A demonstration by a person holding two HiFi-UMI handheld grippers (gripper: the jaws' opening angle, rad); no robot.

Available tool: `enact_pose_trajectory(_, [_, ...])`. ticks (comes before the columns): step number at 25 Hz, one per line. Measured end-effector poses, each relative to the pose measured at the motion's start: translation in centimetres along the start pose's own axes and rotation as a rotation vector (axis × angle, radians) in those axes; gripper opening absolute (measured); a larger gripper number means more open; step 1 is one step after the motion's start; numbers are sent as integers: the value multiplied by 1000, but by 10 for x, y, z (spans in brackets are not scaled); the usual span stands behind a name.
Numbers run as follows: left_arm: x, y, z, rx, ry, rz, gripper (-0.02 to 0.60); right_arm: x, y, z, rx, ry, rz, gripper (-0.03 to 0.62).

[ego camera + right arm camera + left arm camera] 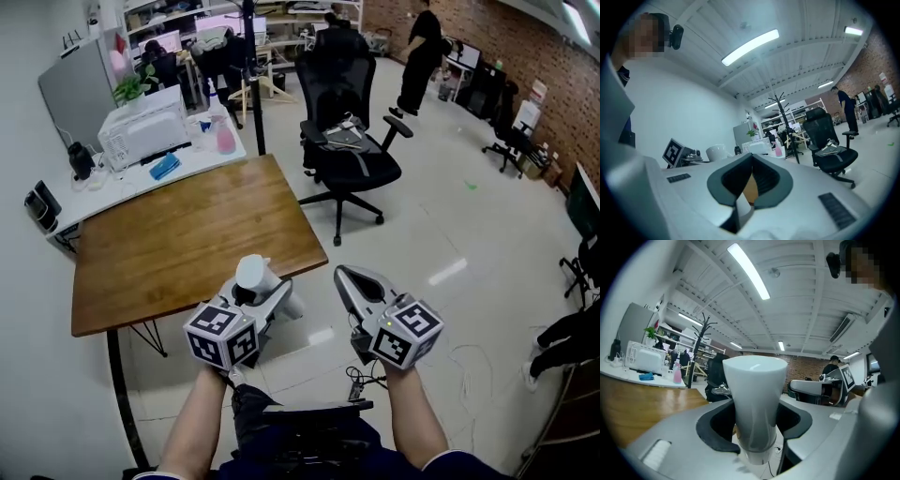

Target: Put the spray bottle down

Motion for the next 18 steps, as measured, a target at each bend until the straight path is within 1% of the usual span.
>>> enact_pose_trajectory(3, [1,6,-38,15,32,9,239,-3,-42,-9,36,17,-19,-1])
enact_pose_trajectory(5, [5,11,-67,22,37,10,239,-3,-73,-16,51,23,-24,0])
enact_pose_trajectory(9, [23,23,-125,34,34,11,239,2,-136,-28,46,19,-28,0])
enact_pose_trajectory(18, [45,71,-266,119,56,14,239,-12,-284,-66,88,14,-80,-1])
Point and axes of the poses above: the fingertips, and each gripper's own axes: y backward along the fingers, z to its right, x out of its top, the point moved 10 cm from there along y, backward along the fingers, and after that the axes turned 2 degrees about x, right-handed, at the moved point
